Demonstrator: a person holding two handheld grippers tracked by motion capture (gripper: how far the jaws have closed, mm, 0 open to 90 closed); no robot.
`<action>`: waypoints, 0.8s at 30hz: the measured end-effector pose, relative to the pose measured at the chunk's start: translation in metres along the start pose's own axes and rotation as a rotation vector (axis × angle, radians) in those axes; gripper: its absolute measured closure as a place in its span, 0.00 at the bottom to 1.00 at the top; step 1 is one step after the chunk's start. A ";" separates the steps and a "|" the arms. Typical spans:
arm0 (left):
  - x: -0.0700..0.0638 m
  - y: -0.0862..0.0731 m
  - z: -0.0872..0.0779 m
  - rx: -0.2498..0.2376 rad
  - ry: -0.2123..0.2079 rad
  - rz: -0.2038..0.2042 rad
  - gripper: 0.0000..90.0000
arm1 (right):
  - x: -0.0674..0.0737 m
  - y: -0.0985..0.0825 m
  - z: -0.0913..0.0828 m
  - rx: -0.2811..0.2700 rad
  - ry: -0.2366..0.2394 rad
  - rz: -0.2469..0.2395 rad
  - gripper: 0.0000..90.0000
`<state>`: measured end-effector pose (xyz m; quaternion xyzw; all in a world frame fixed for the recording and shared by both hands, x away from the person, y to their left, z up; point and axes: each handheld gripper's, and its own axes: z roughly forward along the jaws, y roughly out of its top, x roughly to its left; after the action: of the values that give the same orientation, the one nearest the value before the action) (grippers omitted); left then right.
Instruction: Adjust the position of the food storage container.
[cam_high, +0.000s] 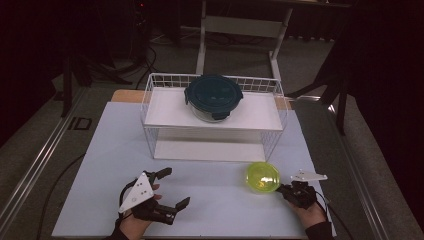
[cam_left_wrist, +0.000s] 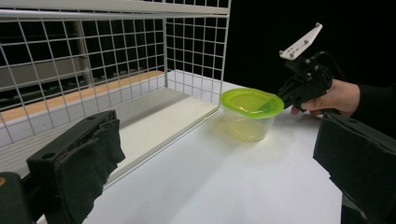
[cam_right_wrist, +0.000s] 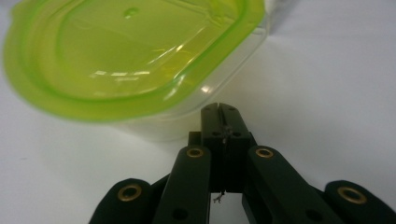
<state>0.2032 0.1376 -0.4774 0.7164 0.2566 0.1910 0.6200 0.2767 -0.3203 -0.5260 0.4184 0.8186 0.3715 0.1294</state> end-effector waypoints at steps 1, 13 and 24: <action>0.000 0.000 0.000 0.000 0.000 0.000 0.02 | 0.000 0.000 0.000 0.000 0.000 0.000 1.00; 0.001 0.001 -0.001 -0.007 0.005 -0.001 0.02 | -0.011 0.006 0.006 0.001 -0.037 0.002 1.00; 0.001 0.000 -0.001 -0.005 0.005 0.000 0.02 | -0.013 0.018 0.020 -0.006 0.002 0.005 1.00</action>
<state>0.2031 0.1392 -0.4770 0.7143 0.2579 0.1936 0.6212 0.3056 -0.3143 -0.5284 0.4196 0.8167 0.3744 0.1291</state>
